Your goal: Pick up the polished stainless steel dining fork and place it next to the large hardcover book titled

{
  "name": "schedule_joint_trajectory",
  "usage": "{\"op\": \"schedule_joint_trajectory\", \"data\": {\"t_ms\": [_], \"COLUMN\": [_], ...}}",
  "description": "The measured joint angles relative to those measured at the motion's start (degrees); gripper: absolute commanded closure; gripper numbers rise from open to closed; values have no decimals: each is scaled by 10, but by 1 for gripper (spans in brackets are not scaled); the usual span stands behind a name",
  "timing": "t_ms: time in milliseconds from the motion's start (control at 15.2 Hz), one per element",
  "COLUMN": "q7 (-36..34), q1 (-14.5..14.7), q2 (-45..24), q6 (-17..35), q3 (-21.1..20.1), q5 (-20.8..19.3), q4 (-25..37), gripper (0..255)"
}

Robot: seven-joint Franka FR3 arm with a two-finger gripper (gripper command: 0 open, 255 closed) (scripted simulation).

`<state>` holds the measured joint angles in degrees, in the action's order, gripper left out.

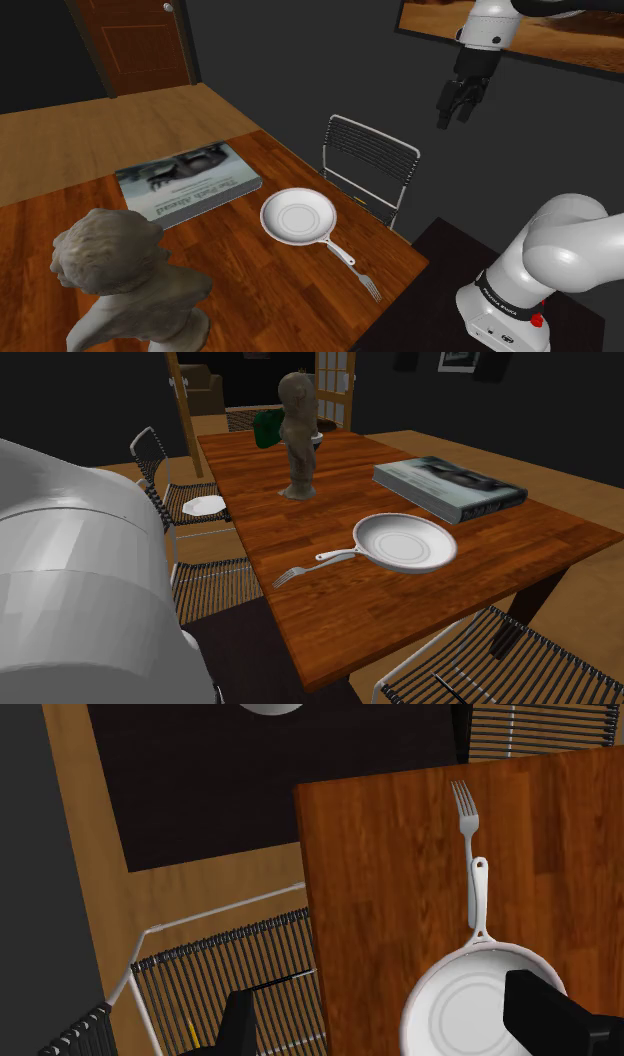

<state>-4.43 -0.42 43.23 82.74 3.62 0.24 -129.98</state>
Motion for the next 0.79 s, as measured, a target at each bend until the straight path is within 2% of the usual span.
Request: {"op": "schedule_joint_trajectory", "data": {"t_ms": [198, 792], "q7": [-8, -61], "q1": [4, 38], "q2": [11, 57], "q6": [20, 179], "q3": [-10, -83], "q5": [6, 50], "q4": [-26, -196], "gripper": [0, 0]}}
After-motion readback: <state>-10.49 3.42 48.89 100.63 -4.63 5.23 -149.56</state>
